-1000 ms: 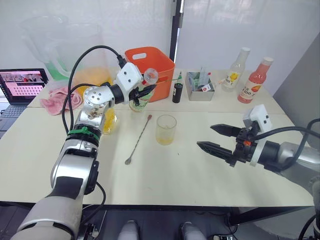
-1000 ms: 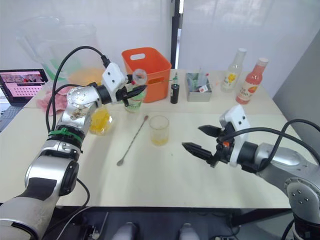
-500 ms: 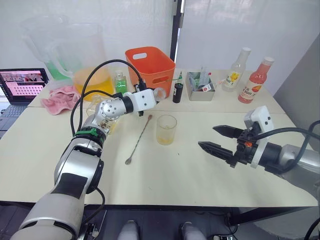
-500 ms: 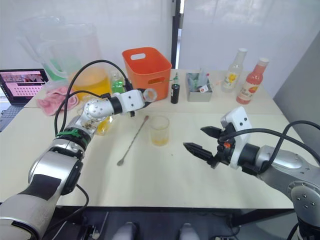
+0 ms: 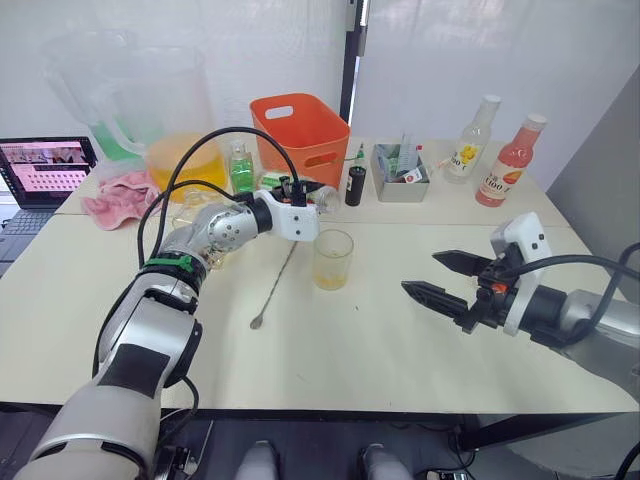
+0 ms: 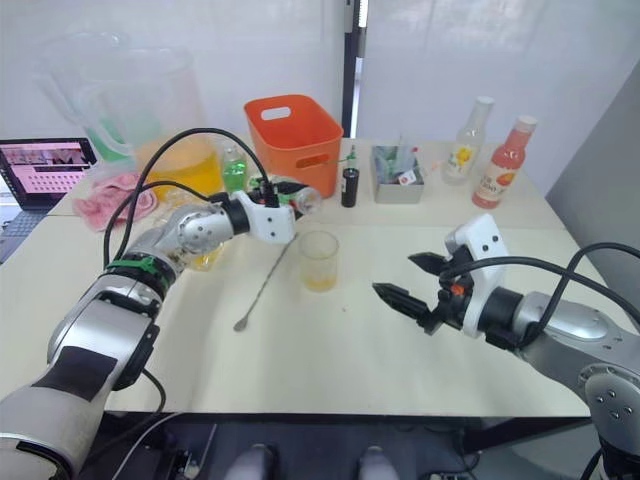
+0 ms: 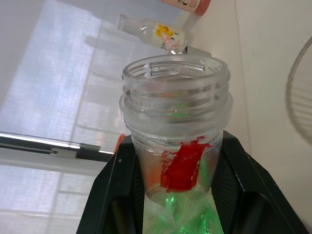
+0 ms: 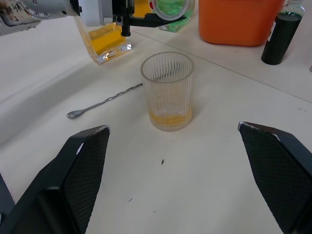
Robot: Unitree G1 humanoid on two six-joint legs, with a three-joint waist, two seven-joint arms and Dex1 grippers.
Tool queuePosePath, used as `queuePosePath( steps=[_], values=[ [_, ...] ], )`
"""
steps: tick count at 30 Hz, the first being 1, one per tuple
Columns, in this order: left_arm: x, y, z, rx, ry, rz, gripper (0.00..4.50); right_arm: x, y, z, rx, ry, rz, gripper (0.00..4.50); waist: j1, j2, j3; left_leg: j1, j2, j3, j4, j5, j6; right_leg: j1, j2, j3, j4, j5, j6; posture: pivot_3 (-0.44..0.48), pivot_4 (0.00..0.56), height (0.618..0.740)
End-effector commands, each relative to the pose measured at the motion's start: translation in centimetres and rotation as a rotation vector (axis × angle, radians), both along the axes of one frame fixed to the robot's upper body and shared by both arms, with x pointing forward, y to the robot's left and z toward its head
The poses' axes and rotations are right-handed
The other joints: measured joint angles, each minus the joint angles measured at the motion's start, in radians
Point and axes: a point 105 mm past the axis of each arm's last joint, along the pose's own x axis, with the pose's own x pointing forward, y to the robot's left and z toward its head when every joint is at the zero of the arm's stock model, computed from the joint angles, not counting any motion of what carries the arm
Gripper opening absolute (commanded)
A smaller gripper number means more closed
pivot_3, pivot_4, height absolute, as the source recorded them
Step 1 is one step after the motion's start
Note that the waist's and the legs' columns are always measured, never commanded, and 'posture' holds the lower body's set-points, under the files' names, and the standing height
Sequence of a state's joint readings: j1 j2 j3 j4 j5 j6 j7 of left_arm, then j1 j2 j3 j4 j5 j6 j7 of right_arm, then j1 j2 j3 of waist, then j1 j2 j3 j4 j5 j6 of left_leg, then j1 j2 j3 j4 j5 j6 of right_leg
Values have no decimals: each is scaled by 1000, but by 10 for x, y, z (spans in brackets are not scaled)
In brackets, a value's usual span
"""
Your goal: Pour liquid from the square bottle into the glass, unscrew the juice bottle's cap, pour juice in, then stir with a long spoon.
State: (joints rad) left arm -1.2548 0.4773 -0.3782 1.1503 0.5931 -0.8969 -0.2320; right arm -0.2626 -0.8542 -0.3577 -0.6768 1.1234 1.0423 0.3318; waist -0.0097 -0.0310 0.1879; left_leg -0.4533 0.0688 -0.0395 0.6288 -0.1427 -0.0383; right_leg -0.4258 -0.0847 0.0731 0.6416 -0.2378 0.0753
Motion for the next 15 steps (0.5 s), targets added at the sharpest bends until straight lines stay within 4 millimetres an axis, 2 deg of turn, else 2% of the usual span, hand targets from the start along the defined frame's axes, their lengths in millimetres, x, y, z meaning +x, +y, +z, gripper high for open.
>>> queuePosePath(
  steps=[1, 15],
  values=[
    [-7, -6, 32, 5, -166, -40, 1329, -1, -3, 12, 1, -55, -6, 4464, 0, 0, 0, 0, 0, 0, 0, 0, 0, 0, 0, 0, 0, 0, 0, 0, 150, 703],
    [-4, -3, 21, 73, -244, -21, 1329, -1, -1, 14, 8, -61, -9, 4464, 2, 0, 0, 0, 0, 0, 0, 0, 0, 0, 0, 0, 0, 0, 0, 0, 150, 703]
  ],
)
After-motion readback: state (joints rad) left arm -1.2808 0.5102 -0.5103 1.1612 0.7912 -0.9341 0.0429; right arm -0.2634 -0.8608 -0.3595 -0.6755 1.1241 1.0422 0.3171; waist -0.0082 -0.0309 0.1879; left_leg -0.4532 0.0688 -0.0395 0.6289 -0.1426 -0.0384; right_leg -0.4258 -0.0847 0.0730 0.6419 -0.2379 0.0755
